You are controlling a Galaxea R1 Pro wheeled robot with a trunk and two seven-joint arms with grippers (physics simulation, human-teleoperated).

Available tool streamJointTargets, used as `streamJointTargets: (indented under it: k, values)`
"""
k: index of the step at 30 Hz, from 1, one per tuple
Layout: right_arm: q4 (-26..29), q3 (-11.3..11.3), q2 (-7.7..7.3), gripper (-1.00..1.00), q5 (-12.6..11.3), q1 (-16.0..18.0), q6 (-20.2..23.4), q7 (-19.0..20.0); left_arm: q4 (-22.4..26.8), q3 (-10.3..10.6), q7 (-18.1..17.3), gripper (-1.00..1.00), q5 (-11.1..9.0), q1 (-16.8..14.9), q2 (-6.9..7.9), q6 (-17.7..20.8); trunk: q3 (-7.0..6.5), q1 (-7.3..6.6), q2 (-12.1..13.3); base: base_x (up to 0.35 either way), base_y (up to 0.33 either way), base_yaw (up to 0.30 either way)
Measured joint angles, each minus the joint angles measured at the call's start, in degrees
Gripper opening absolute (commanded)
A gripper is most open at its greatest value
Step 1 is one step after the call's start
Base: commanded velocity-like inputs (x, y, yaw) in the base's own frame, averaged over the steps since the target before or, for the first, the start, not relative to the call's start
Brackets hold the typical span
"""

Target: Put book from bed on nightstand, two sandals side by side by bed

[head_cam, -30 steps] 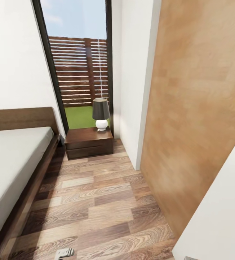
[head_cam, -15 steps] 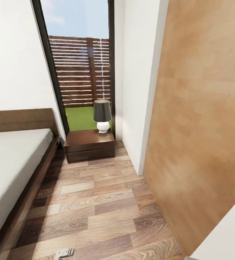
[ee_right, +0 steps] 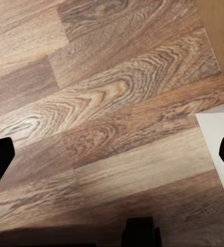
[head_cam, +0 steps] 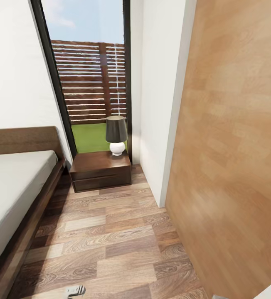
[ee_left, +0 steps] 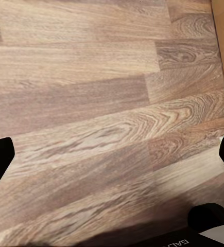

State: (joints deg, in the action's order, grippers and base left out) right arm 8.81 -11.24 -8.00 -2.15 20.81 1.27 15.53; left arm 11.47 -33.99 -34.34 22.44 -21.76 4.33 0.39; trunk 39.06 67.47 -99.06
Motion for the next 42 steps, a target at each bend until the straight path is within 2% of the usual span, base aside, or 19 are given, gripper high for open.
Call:
streamJointTargets:
  k: [21, 27, 42]
  values:
    - [0.0, 0.0, -0.02, 1.0, 0.0, 0.0, 0.0, 0.0, 0.0, 0.0, 0.0, 1.0, 0.0, 0.0, 0.0, 0.0, 0.0, 0.03, 0.0, 0.021, -0.006, 0.121]
    - [0.0, 0.0, 0.0, 1.0, 0.0, 0.0, 0.0, 0.0, 0.0, 0.0, 0.0, 1.0, 0.0, 0.0, 0.0, 0.0, 0.0, 0.02, 0.0, 0.01, 0.0, 0.229]
    - [0.0, 0.0, 0.0, 1.0, 0.0, 0.0, 0.0, 0.0, 0.0, 0.0, 0.0, 1.0, 0.1, 0.0, 0.0, 0.0, 0.0, 0.01, 0.0, 0.213, 0.0, 0.058]
